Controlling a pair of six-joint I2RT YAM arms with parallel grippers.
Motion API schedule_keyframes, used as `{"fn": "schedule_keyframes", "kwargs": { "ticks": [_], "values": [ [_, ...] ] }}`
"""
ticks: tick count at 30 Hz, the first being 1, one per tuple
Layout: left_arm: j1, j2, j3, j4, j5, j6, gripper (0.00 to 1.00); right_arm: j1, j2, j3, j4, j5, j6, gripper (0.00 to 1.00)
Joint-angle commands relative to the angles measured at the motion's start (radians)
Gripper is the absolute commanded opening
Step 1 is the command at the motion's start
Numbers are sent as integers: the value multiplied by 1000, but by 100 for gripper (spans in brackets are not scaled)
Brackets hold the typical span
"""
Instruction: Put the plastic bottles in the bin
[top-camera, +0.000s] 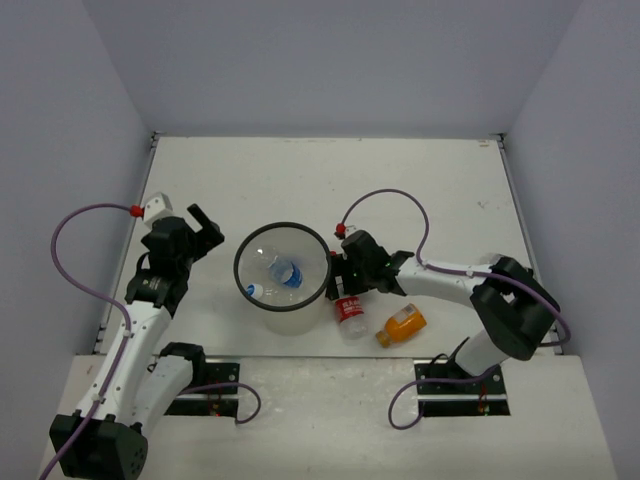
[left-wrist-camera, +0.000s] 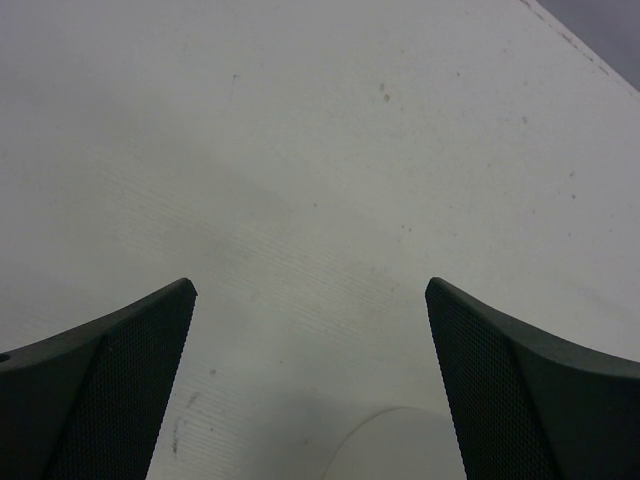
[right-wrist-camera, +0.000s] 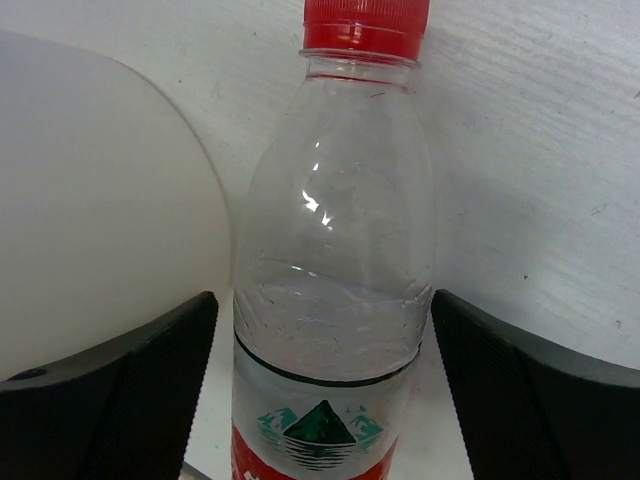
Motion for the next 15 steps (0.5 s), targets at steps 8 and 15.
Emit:
{"fn": "schedule_keyframes", "kwargs": {
  "ticks": [8, 15],
  "values": [
    [8, -14, -9, -28, -20, -20, 100, 14, -92, 19, -9, 166, 24, 23],
    [8, -24, -15, -34, -26, -22, 100, 14, -265, 54, -125, 320, -7, 18]
  ]
}}
